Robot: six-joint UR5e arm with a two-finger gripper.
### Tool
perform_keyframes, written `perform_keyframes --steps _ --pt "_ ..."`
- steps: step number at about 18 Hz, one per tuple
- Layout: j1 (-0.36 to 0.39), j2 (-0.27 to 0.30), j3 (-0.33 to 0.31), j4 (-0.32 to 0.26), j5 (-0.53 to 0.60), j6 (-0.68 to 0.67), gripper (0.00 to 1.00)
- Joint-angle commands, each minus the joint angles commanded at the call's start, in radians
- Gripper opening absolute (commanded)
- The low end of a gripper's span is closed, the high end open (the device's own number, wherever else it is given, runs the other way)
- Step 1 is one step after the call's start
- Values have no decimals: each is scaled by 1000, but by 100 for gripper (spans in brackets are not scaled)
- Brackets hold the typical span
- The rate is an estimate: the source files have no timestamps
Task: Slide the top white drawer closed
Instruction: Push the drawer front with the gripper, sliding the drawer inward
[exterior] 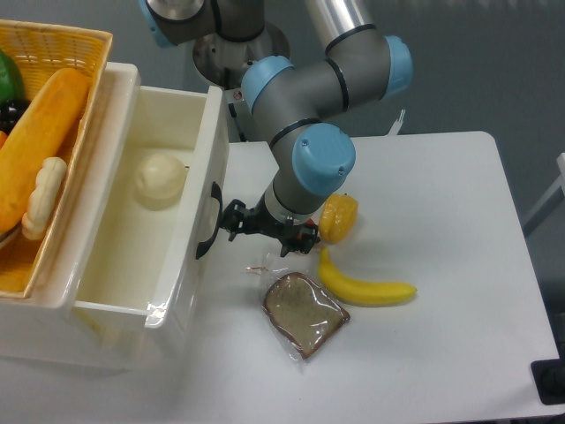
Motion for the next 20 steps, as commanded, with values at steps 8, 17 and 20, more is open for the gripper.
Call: perform_keyframes --steps 8,17,20 --pt "-51 2 0 0 2 -5 100" --pt "-72 3 0 2 2 -6 100" --pt "-80 3 0 2 2 -6 100"
